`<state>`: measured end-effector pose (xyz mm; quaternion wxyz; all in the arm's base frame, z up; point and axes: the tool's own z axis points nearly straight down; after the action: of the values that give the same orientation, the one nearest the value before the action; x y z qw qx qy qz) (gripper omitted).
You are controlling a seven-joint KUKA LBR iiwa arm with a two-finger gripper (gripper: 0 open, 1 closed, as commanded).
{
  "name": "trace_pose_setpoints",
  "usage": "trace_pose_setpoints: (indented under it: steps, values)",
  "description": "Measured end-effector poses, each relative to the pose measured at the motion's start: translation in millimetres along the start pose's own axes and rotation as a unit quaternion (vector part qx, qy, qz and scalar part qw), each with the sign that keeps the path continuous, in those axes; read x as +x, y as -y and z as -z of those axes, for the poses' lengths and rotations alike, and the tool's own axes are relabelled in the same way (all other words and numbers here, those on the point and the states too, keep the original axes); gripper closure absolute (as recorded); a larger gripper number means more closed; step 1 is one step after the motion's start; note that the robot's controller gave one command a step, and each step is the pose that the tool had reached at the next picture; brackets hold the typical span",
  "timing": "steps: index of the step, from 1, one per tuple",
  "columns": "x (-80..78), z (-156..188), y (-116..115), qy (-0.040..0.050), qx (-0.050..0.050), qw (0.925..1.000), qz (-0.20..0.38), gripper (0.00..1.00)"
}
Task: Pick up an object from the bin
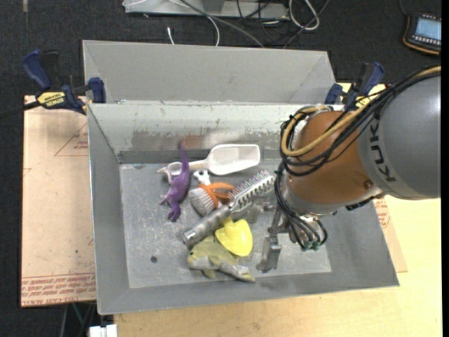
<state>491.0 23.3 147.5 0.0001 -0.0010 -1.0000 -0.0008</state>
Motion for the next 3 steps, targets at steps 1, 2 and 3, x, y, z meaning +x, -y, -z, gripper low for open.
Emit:
trace_pose_setpoints:
  steps: [1,2,3]
  values:
    - [0.0,0.0,0.0,0.0000,0.000,1.0000,0.000,0.00]
    - [-4.5,-26.3,-12.2,-0.0008,-0.001,0.9913,-0.132,0.00]
    - [-0.1,-36.5,-36.4,-0.0003,-0.001,0.9987,-0.050,0.00]
